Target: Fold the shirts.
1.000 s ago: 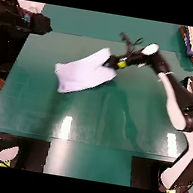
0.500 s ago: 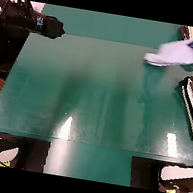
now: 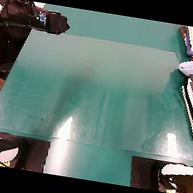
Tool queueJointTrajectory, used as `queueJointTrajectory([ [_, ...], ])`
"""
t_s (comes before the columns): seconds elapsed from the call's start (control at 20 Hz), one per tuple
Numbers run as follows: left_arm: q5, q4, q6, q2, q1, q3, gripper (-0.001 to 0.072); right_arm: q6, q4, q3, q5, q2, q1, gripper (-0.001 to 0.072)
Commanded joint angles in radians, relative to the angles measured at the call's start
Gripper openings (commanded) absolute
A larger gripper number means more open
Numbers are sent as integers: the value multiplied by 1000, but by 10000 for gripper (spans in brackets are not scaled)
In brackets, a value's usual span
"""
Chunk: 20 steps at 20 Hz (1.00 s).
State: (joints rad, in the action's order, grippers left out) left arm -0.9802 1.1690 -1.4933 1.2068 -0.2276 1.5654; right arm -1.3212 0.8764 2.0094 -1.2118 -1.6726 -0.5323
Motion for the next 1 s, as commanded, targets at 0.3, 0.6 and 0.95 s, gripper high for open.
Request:
queueJointTrajectory([
  [0.3,7,-6,1,0,0,0,27,51,-9,-95,-2,210,-84,19],
  [0.6,-2,-7,2,0,0,0,27,55,183,-322,-141,353,-205,20],
  [0.95,-8,-6,9,0,0,0,27,55,384,-713,-171,513,-413,22],
])
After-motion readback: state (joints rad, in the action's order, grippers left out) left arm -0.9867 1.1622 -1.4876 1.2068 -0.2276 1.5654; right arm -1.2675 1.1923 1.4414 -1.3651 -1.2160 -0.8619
